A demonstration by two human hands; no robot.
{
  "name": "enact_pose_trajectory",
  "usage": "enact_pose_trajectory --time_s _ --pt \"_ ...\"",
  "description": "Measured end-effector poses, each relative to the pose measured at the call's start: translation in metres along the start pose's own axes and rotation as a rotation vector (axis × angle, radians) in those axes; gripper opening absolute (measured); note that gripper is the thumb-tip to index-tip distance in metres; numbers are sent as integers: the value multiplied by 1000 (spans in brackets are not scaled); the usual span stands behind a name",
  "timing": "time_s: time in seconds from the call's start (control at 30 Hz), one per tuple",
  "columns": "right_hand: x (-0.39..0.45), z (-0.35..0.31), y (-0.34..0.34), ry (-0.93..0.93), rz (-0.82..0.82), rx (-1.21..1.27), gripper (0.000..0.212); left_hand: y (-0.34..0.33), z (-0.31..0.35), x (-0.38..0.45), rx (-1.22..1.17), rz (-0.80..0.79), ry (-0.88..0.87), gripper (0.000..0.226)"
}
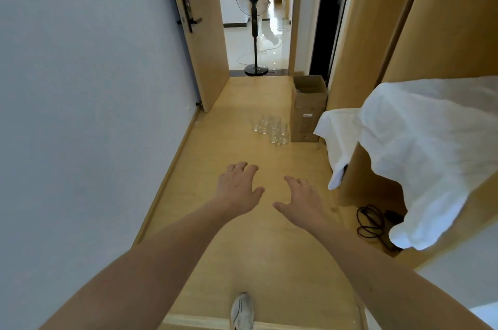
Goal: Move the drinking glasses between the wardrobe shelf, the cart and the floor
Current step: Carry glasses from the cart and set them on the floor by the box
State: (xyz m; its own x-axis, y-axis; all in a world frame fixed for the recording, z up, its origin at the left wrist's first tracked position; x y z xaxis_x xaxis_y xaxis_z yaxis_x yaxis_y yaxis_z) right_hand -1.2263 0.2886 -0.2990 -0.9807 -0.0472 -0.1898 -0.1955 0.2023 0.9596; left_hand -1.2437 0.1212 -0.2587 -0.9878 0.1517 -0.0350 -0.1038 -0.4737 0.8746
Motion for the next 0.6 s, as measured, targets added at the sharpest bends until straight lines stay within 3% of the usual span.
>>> enact_pose_trajectory --time_s 0.4,0.6 --pt "173 -42 30 -90 -17 -11 80 30 -56 194 -72 -92 -72 64" --pt "233 -40 25 -149 -59 -8 79 17 -83 259 -119 -152 -28 63"
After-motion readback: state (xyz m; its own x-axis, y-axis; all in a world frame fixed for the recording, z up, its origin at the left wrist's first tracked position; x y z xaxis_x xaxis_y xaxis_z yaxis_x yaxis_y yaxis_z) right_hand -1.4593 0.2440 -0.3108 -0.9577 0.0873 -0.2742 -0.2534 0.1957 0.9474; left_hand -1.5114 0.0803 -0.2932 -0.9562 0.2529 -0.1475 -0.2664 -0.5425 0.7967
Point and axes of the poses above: each hand's wrist, its own x-axis towards the middle knuckle, its own y-axis out of the back of the hand, z = x × y, the point moved 8 cm from there along x, towards the middle knuckle, and after that the axes turned 15 degrees about -x, right-handed, at the moved point
